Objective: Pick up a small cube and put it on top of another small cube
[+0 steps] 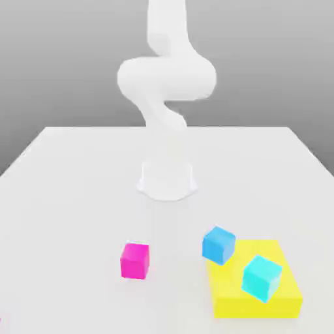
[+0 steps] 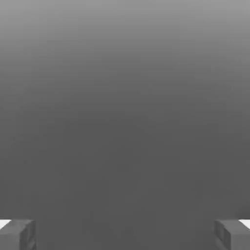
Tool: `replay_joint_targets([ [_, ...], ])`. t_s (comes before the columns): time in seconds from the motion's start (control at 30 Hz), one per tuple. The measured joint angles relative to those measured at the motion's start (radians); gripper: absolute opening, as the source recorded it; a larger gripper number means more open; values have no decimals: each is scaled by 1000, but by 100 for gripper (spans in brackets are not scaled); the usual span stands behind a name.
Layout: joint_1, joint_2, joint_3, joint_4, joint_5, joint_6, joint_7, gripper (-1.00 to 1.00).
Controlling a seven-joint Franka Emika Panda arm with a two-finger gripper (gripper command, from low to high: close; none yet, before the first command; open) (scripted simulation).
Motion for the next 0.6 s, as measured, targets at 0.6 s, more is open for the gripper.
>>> replay_joint_targets([
  [0.6, -88, 671, -89, -512, -10, 496, -40, 0],
])
